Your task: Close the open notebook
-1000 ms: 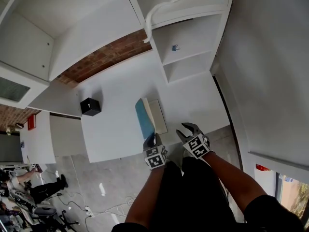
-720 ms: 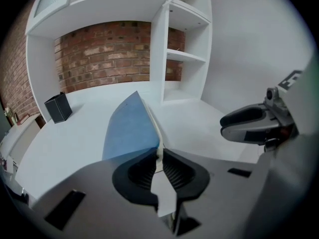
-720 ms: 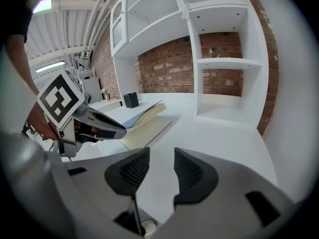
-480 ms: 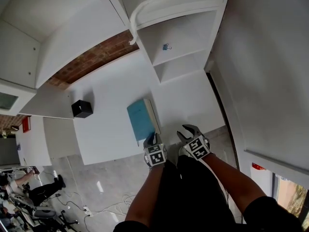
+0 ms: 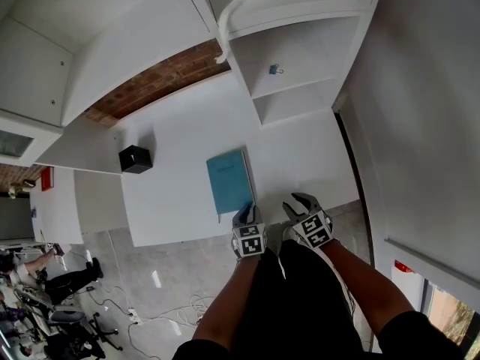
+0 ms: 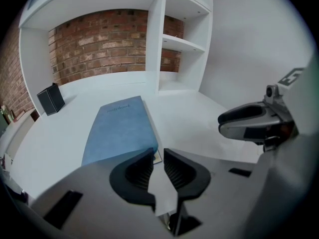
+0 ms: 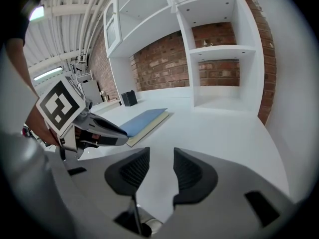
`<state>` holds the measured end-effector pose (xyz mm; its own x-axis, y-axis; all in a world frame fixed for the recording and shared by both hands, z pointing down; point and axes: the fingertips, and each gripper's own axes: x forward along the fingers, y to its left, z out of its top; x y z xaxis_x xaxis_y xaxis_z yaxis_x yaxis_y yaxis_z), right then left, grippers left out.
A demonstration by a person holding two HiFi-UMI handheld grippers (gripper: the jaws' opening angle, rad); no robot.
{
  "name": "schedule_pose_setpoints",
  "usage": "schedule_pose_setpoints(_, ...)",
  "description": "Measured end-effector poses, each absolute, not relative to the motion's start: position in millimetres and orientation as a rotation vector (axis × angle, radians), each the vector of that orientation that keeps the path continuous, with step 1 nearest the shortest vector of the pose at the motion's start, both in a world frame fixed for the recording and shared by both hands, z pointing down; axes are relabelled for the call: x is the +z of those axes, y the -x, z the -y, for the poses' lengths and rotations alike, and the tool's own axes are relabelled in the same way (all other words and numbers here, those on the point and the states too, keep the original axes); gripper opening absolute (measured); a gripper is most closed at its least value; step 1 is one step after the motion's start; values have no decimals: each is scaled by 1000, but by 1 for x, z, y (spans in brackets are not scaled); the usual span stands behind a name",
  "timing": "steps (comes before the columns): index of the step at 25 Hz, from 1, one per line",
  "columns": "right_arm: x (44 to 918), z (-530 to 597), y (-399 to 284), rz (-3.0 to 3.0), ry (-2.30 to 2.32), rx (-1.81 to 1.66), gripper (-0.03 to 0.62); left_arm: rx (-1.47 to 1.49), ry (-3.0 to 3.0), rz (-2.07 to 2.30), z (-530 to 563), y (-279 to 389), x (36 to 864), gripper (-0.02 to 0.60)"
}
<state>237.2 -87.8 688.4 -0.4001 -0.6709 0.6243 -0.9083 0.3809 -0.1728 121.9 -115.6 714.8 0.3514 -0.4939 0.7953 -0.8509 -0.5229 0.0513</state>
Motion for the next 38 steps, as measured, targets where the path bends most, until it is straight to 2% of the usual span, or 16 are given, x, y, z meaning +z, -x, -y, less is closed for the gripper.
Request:
schedule_pose_setpoints(7,684,88,-233,2211,-1370,716,137,1019,-2166,1188,128,-111,709,55)
schedule_pose_setpoints(21,685,69,-242,2122,-1413,710,137,1074,-2173,1026,114,-133,730,41)
schedule_pose_setpoints(25,671,70,-239,2117,-1458,718,137,992,-2160,932,107,-133,723,43)
schedule_pose_setpoints(31,626,74,-233,2165,-1612,855,137,824,-2263,898,92,-119,672,40)
schedule_pose_setpoints(38,552,58,-217,2153,-1655,935,116,606,-2277,959,85,-51,557,14)
